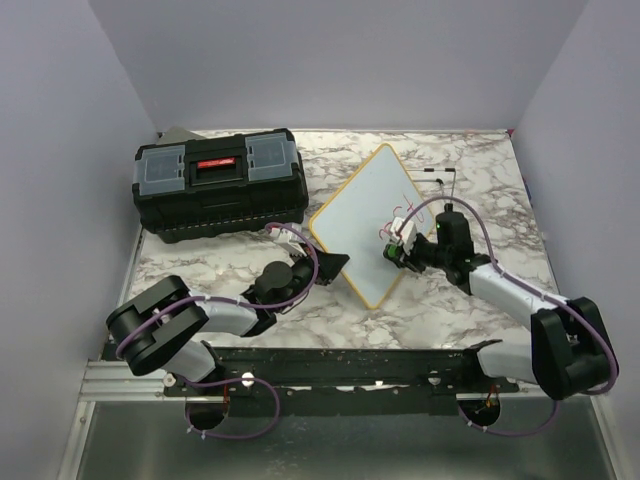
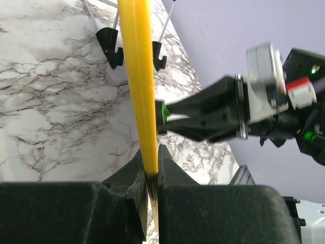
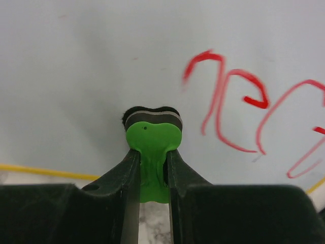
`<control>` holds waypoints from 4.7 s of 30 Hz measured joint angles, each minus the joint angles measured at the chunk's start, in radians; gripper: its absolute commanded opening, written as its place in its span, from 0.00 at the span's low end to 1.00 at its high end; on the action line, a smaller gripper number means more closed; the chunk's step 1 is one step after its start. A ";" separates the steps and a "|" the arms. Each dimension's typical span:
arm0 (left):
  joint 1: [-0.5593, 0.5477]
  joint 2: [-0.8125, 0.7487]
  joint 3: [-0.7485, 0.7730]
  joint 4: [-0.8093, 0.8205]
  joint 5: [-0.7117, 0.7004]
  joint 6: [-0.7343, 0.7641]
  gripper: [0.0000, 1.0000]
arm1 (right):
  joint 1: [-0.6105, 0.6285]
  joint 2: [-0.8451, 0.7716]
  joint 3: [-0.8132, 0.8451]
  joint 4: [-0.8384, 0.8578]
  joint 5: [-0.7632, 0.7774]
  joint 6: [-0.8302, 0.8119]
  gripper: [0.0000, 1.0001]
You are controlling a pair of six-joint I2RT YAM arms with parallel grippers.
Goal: Erase the whiteboard
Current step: Erase the whiteboard at the center of the board.
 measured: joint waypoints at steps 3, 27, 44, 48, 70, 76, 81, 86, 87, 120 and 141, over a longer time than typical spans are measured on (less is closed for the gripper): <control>0.000 0.012 0.000 0.018 0.010 -0.005 0.00 | 0.015 -0.074 -0.062 -0.066 -0.066 -0.077 0.01; 0.000 0.028 0.000 0.034 0.006 -0.008 0.00 | 0.010 -0.017 -0.006 -0.024 -0.024 0.003 0.01; 0.002 0.036 0.000 0.038 0.006 -0.012 0.00 | 0.071 0.081 0.179 0.033 0.067 0.253 0.01; 0.002 0.035 0.000 0.038 0.009 -0.012 0.00 | 0.026 0.077 0.132 0.049 0.111 0.227 0.01; 0.002 0.039 0.000 0.038 0.014 -0.018 0.00 | 0.020 0.089 0.157 0.043 0.018 0.290 0.01; 0.002 0.042 0.000 0.044 0.015 -0.019 0.00 | -0.027 0.056 0.068 0.031 -0.040 0.195 0.01; 0.002 0.064 0.000 0.063 0.016 -0.019 0.00 | 0.053 -0.018 0.003 -0.032 -0.101 0.125 0.01; 0.005 0.065 0.000 0.061 0.004 -0.013 0.00 | 0.101 0.011 0.042 -0.034 -0.053 0.189 0.01; 0.008 0.065 0.000 0.060 -0.004 -0.011 0.00 | 0.099 0.034 0.063 -0.033 -0.042 0.211 0.01; 0.002 0.069 0.000 0.060 0.016 -0.031 0.00 | 0.023 0.147 0.229 -0.042 0.122 0.379 0.01; 0.010 0.069 0.000 0.055 0.013 -0.018 0.00 | 0.033 0.161 0.230 -0.071 0.095 0.396 0.01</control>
